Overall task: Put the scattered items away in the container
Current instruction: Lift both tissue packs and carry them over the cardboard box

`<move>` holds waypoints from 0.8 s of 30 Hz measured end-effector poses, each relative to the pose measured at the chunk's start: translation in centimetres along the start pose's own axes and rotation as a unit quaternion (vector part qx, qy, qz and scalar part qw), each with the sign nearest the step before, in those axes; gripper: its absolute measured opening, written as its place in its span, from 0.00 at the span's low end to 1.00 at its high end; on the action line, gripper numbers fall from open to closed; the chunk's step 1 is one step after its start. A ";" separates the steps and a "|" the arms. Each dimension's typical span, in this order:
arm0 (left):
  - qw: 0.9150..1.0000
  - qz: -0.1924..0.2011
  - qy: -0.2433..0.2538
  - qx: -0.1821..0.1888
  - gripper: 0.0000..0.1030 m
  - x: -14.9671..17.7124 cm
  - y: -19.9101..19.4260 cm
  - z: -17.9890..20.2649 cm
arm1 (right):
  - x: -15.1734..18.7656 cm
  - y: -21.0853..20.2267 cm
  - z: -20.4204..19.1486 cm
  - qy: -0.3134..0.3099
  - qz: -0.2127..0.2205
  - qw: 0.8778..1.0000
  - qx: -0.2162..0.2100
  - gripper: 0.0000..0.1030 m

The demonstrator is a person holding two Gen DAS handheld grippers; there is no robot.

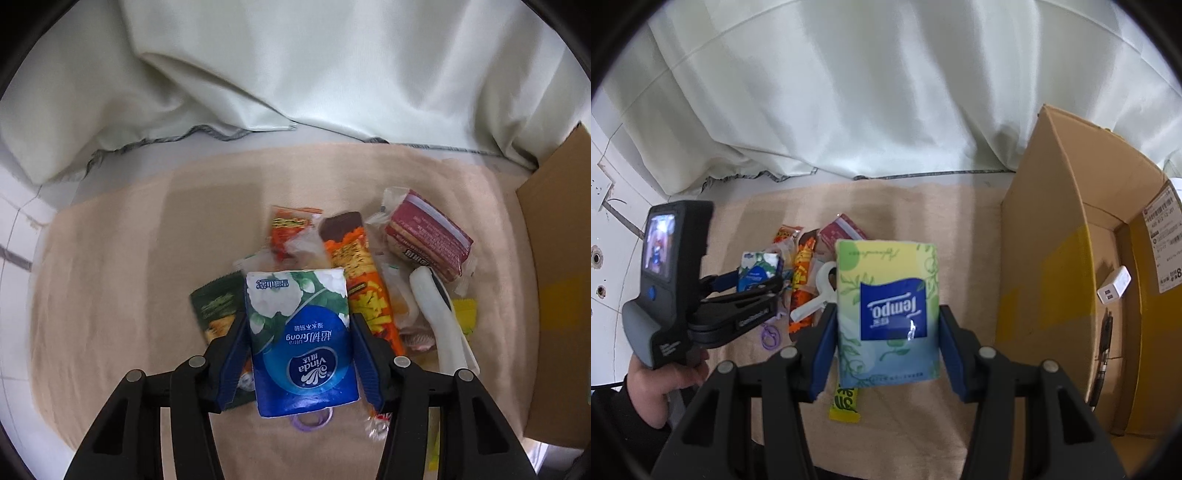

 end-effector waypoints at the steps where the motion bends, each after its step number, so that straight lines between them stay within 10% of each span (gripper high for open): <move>1: 1.000 0.009 -0.003 0.005 0.53 0.0 -0.8 -0.2 | -0.1 -0.2 0.0 0.000 0.004 1.000 -0.003 0.55; 10: 0.995 0.090 -0.013 0.046 0.53 0.4 -10.8 1.0 | -1.3 -3.5 0.1 -0.004 0.046 0.999 -0.025 0.55; 24: 0.991 0.101 0.047 0.069 0.53 -0.8 -12.9 8.7 | -2.2 -5.8 4.3 0.018 0.074 0.997 -0.001 0.55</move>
Point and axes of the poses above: each gripper's, at about its wrist camera, not at the fingertips, and y roughly the way its jaws point, z to its right, x to its underside, the point moved 1 cm from there along y, roughly the way its jaws point, and after that the axes turned 14 degrees about x, right-handed, at the moved point
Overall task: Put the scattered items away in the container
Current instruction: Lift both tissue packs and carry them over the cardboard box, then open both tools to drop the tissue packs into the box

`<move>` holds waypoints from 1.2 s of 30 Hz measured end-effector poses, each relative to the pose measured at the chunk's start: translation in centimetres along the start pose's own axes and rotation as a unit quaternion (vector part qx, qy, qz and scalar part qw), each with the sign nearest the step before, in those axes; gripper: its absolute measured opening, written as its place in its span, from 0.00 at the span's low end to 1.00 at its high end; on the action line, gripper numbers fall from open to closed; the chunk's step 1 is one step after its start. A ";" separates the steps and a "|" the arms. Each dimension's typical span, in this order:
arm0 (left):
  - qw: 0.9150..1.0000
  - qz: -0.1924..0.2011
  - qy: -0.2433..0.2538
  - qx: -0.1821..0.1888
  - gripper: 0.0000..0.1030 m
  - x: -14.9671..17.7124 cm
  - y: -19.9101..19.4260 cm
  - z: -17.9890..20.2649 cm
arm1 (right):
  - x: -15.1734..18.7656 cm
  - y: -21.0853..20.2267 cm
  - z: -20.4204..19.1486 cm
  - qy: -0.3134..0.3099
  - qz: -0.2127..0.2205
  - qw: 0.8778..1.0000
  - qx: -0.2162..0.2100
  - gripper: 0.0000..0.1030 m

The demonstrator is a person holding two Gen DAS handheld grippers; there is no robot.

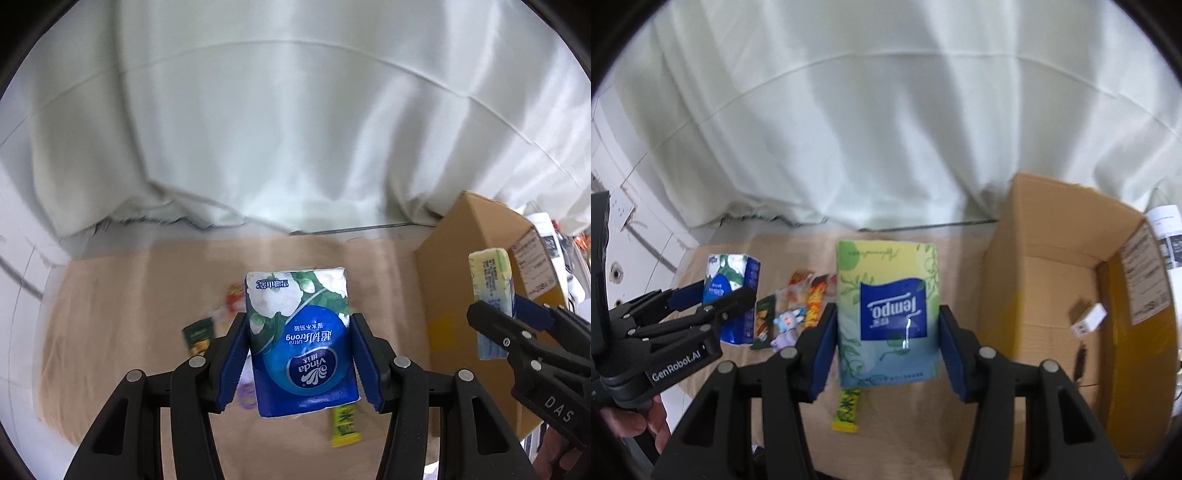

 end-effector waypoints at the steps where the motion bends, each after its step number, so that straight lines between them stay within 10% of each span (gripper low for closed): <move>1: 1.000 0.000 0.009 0.005 0.53 -0.3 0.1 0.9 | -0.2 -0.3 0.8 0.004 0.004 1.000 0.008 0.55; 21: 0.984 -0.002 0.134 0.119 0.53 -5.3 3.8 20.5 | 2.0 -3.6 17.2 0.102 0.009 0.987 0.125 0.55; 36: 0.976 -0.081 0.164 0.116 0.54 -2.6 12.5 25.3 | 6.7 1.9 18.1 0.130 -0.077 0.982 0.110 0.55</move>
Point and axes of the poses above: each gripper's, at about its wrist camera, not at the fingertips, and y roughly the way its jaws point, z to its right, x to its underside, the point moved 1 cm from there along y, roughly the way its jaws point, and after that the axes turned 14 degrees about x, right-handed, at the moved point
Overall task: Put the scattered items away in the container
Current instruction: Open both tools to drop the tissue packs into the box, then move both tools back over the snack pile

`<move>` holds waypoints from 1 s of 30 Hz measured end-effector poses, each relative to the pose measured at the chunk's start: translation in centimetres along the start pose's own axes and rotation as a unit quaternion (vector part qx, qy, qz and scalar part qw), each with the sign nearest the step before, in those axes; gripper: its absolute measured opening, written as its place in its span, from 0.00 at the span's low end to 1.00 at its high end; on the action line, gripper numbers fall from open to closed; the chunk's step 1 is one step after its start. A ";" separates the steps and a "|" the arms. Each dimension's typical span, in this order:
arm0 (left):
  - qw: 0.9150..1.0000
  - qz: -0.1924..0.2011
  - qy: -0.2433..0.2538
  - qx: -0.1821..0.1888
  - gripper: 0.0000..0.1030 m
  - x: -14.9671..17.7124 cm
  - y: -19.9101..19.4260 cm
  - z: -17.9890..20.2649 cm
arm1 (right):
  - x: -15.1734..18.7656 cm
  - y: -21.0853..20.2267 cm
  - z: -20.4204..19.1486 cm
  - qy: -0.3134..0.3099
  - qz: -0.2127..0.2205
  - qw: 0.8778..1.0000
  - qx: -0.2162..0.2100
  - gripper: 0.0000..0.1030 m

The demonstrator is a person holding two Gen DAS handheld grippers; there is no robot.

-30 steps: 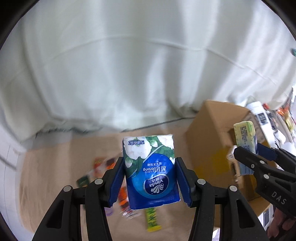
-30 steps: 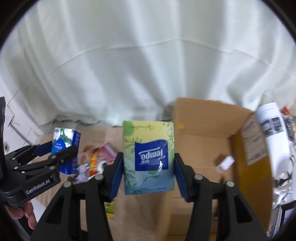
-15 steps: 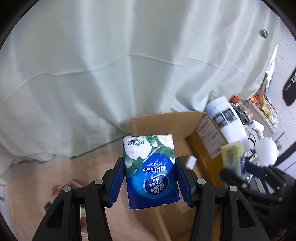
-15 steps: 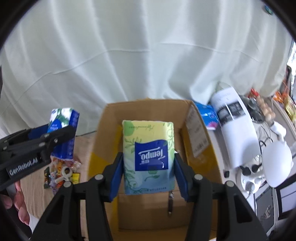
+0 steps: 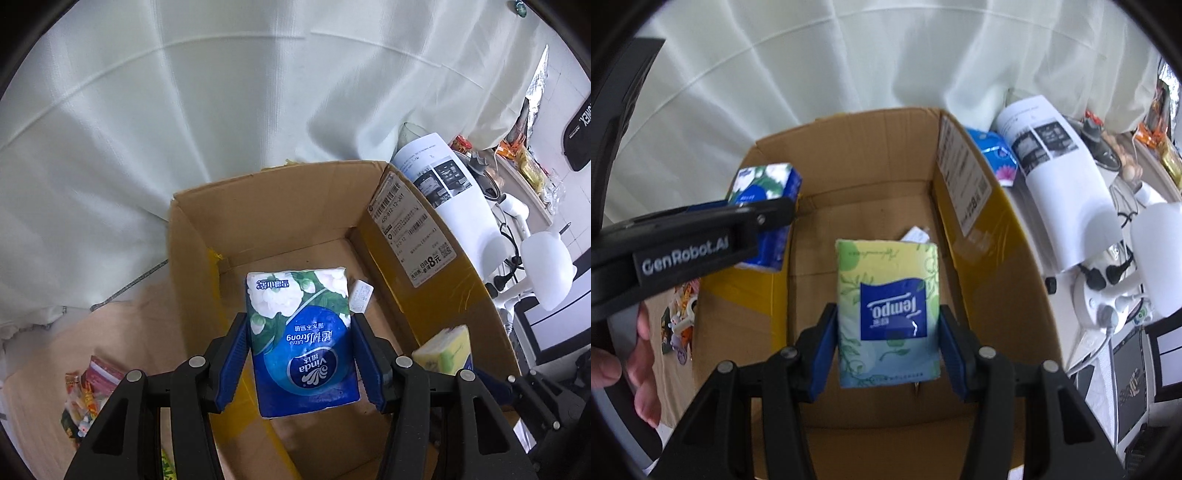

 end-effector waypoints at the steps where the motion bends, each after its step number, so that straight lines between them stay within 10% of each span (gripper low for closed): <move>1: 1.000 -0.008 0.003 0.003 0.54 0.0 0.6 0.1 | 0.0 0.1 -0.1 -0.001 -0.004 1.000 0.000 0.55; 5: 0.999 -0.038 0.001 0.002 0.64 0.3 1.8 -0.2 | -0.1 0.5 -0.3 -0.005 -0.012 1.000 0.005 0.56; 9: 0.999 -0.028 0.009 -0.016 1.00 0.4 1.5 -0.1 | 0.1 0.9 -0.5 -0.010 -0.022 1.000 0.006 0.64; 11: 1.000 -0.020 0.009 -0.021 1.00 0.3 1.2 -0.1 | 0.1 0.8 -0.6 -0.019 -0.016 1.000 0.017 0.70; 13: 1.000 -0.020 0.009 -0.022 1.00 0.2 0.9 -0.4 | 0.2 0.8 -0.9 -0.035 -0.011 0.999 0.033 1.00; 30: 0.998 0.055 -0.027 -0.012 1.00 0.6 -6.7 -5.3 | -0.6 -1.3 -4.4 -0.004 0.043 0.999 -0.013 1.00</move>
Point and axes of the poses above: each gripper's, at about its wrist camera, not at the fingertips, and y roughly the way its jaws point, z to its right, x to its underside, the point moved 1 cm from there along y, roughly the way its jaws point, and after that the axes turned 14 degrees about x, right-handed, at the moved point
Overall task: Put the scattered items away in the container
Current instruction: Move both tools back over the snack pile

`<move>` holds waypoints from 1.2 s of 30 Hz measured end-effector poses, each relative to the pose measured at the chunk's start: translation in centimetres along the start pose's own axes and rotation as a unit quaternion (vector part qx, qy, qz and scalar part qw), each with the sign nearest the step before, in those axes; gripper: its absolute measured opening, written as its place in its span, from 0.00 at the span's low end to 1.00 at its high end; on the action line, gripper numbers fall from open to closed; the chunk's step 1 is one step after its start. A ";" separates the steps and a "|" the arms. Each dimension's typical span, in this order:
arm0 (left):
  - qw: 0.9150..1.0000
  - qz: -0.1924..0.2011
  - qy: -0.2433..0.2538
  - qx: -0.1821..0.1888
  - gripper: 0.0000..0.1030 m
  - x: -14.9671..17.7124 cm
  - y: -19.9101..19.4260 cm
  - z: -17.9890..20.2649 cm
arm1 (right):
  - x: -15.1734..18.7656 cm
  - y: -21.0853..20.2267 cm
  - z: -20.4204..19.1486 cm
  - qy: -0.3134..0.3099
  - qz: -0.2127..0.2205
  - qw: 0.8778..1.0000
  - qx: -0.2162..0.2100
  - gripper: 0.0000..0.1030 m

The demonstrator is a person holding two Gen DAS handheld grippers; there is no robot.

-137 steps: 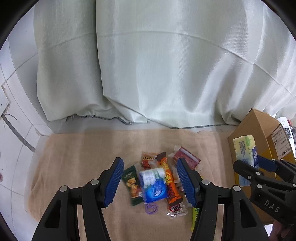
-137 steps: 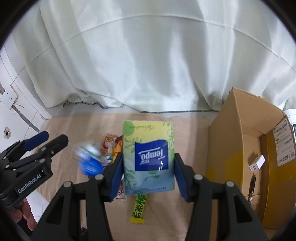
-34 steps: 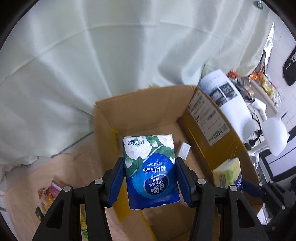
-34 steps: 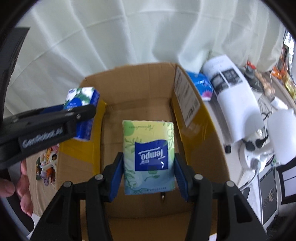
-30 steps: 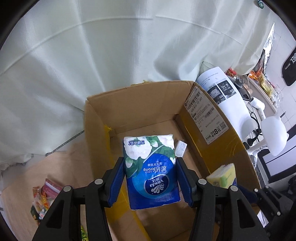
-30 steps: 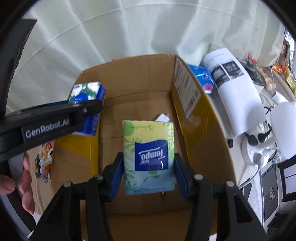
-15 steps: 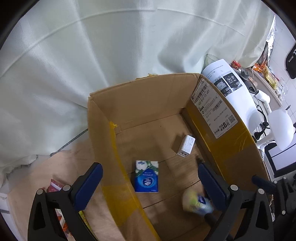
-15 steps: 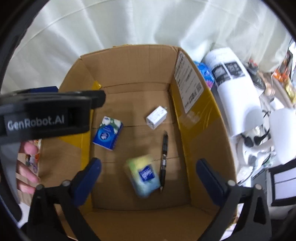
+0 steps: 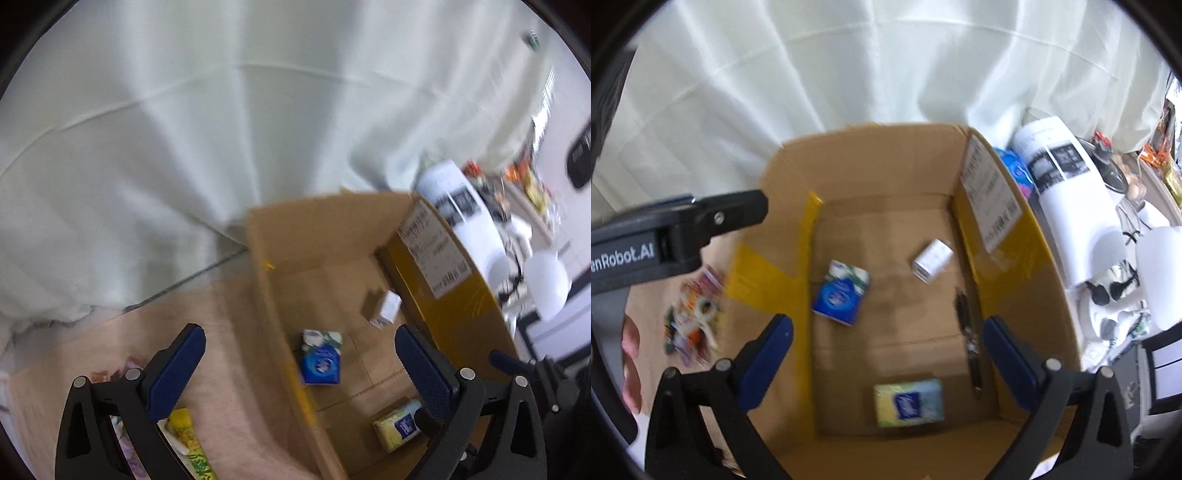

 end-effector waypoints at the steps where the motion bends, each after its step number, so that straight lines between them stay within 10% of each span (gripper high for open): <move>1: 1.000 0.017 -0.005 -0.006 1.00 0.0 -1.0 -0.7 | -0.3 -0.4 -0.6 0.001 0.006 1.000 -0.013 1.00; 12: 0.994 0.041 -0.026 -0.103 1.00 2.4 -8.5 -10.9 | -3.1 -3.2 -11.9 -0.080 0.038 0.992 -0.093 1.00; 36: 0.974 0.028 -0.170 -0.145 1.00 13.8 -11.6 -25.3 | 0.3 1.8 -23.9 -0.153 -0.026 0.976 -0.153 0.98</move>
Point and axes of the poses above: each gripper's, at about its wrist camera, not at the fingertips, and y roughly the way its jaws point, z to its right, x to its underside, the point moved 1 cm from there along y, roughly the way its jaws point, and after that the axes turned 14 degrees about x, right-handed, at the moved point
